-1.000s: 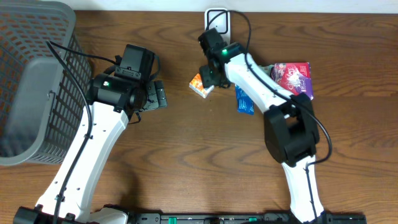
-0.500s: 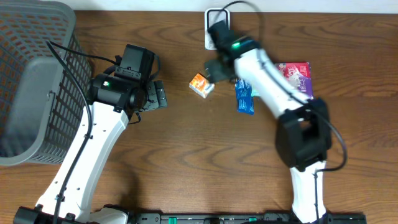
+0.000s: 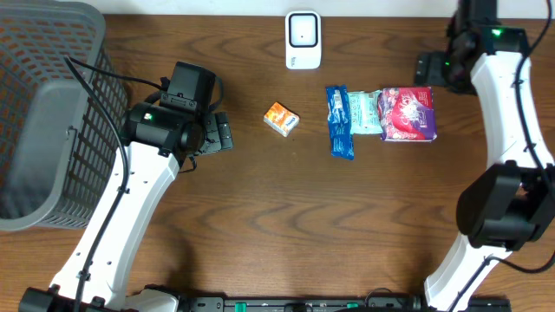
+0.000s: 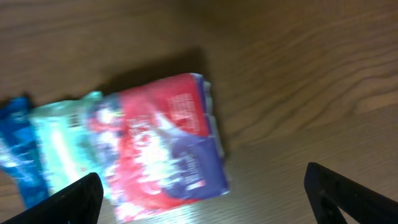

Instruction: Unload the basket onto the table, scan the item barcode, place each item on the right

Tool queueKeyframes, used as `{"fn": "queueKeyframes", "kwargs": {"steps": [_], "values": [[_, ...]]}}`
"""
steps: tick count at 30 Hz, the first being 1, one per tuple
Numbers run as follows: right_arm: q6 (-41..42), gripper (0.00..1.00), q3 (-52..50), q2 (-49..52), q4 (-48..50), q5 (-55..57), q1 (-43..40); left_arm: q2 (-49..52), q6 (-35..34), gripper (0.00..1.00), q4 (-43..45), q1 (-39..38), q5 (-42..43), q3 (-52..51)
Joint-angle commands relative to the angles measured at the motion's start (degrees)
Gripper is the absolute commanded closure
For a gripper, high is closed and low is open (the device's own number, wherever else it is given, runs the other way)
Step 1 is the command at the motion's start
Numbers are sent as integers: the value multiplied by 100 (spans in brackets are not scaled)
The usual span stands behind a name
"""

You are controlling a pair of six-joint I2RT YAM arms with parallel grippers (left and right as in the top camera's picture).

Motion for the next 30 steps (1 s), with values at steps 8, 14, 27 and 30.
{"fn": "queueKeyframes", "kwargs": {"steps": [8,14,27,30], "values": [[-1864,8,-48,1377,-63,-4015,-1261,-7,-31,2,-22,17,-52,24],[-1998,25,-48,2240,-166,-4081,-1239,-7,-31,2,-22,17,-52,24],[-999,99,46,1989,-638,-6295,-1325,-7,-31,2,-24,17,-52,24],[-428,99,46,1685,-654,-7025,-1322,-7,-31,2,-24,17,-52,24]]}}
